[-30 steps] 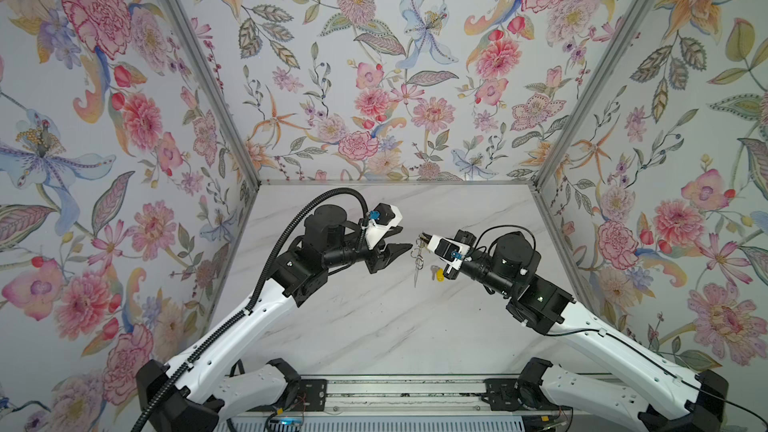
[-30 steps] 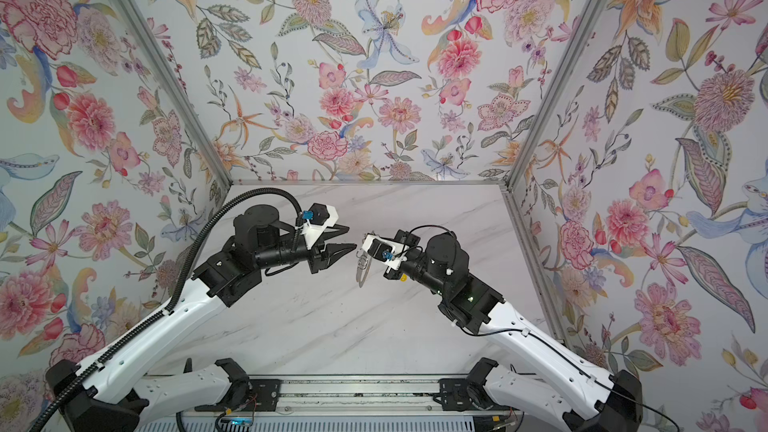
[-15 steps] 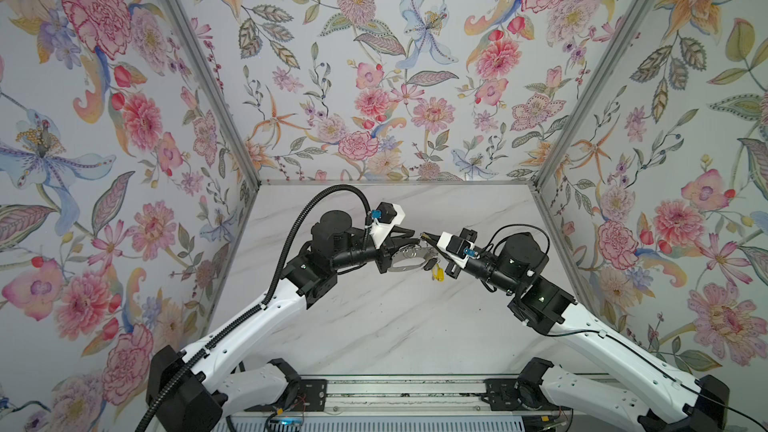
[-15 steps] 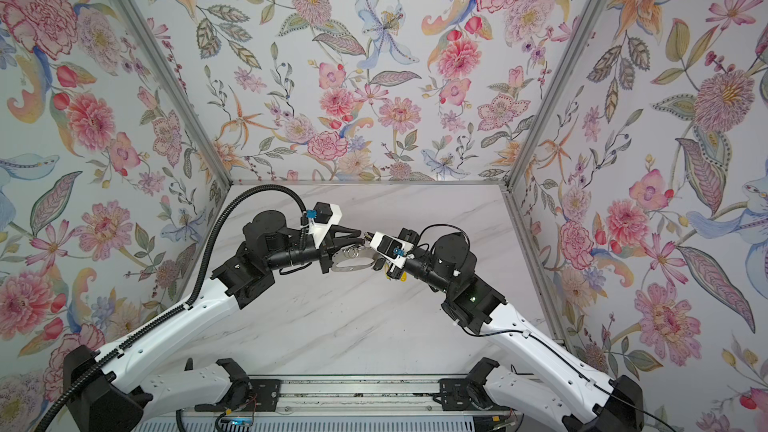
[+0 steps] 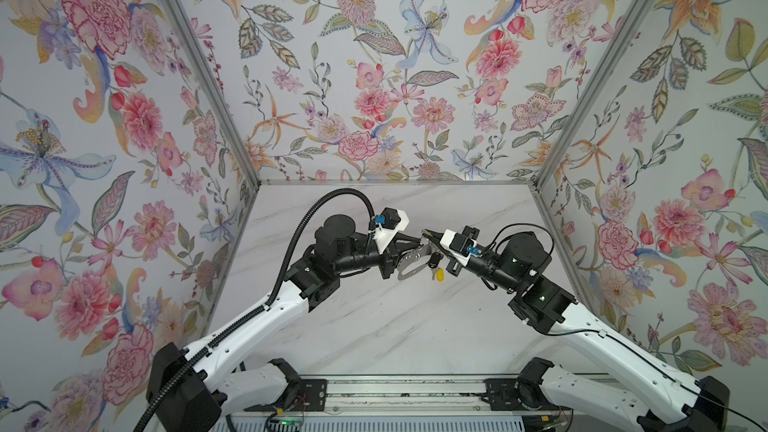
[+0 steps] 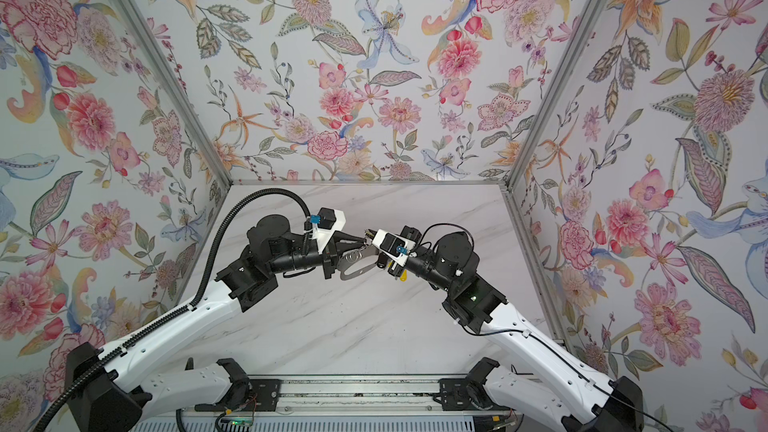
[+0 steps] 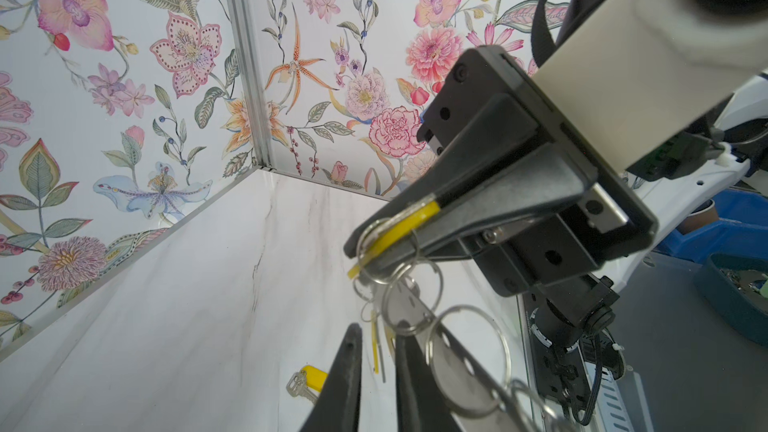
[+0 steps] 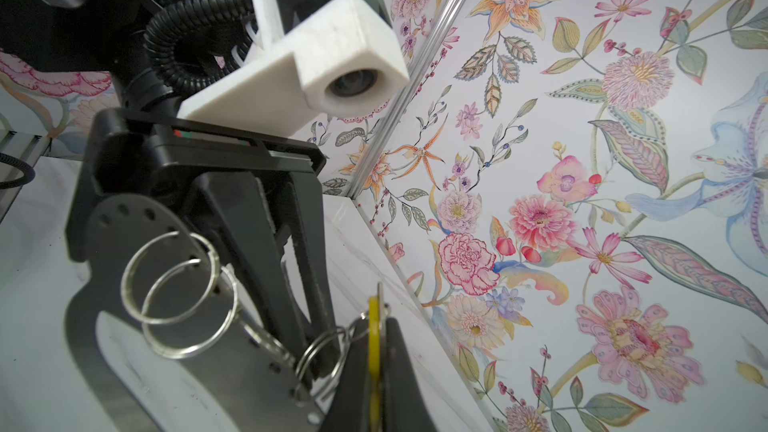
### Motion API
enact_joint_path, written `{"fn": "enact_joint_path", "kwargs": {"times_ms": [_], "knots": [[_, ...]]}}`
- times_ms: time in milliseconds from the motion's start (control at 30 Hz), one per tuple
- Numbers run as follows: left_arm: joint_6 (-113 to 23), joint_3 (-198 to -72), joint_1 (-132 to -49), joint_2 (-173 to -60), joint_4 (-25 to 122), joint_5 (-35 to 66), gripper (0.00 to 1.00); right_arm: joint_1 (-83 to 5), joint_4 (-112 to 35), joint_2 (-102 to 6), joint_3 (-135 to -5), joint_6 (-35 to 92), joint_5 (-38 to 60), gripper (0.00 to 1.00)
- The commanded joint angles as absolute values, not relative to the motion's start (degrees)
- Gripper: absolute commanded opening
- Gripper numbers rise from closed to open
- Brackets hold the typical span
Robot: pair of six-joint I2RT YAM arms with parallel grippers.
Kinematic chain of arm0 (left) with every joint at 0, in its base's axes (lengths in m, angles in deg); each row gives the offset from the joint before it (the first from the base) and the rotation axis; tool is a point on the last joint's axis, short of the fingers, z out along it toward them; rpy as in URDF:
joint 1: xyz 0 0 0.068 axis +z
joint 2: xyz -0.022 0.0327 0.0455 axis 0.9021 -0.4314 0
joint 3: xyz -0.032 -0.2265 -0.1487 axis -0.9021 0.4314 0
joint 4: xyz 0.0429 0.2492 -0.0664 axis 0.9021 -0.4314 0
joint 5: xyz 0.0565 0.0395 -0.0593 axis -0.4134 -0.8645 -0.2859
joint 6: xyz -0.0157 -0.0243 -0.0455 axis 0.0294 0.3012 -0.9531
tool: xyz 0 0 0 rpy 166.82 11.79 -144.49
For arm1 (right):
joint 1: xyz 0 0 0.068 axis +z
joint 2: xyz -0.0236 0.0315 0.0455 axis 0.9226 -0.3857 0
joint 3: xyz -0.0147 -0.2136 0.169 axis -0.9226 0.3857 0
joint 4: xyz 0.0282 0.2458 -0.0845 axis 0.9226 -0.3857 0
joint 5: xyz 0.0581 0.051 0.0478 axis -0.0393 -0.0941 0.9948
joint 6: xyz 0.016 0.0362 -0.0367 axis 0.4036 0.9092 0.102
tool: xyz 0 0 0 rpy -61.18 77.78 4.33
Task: Remove the keys from the keyring
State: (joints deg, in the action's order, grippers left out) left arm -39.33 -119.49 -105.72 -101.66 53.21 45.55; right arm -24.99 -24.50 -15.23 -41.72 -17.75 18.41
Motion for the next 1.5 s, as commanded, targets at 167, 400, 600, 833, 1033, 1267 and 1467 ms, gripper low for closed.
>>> {"fn": "enact_joint_path", "kwargs": {"times_ms": [167, 400, 600, 833, 1033, 1267, 1467], "knots": [[-42.02, -117.44, -106.30, -98.17, 57.94, 48.04, 0.20, -25.37, -23.49, -14.43, -41.74, -17.17, 18.77, 0.00], [-41.99, -118.04, -106.24, -99.41, 57.80, 48.12, 0.18, -25.37, -22.83, -14.09, -41.49, -16.37, 20.05, 0.00], [-41.58, -118.77, -106.34, -100.18, 57.24, 47.40, 0.18, -25.33, -22.51, -13.71, -41.26, -15.94, 20.99, 0.00], [-41.77, -119.32, -104.17, -100.56, 54.77, 45.39, 0.27, -25.39, -23.36, -12.72, -41.23, -16.37, 23.08, 0.00], [-43.35, -119.52, -104.17, -100.95, 57.83, 48.78, 0.33, -25.33, -25.00, -13.26, -41.95, -16.99, 23.57, 0.00], [-45.04, -117.99, -104.34, -99.59, 61.33, 50.73, 0.34, -25.22, -25.06, -14.14, -42.19, -17.20, 23.52, 0.00], [-45.48, -118.11, -104.91, -100.61, 63.26, 51.72, 0.31, -24.99, -25.55, -14.52, -42.58, -17.45, 23.50, 0.00]]}}
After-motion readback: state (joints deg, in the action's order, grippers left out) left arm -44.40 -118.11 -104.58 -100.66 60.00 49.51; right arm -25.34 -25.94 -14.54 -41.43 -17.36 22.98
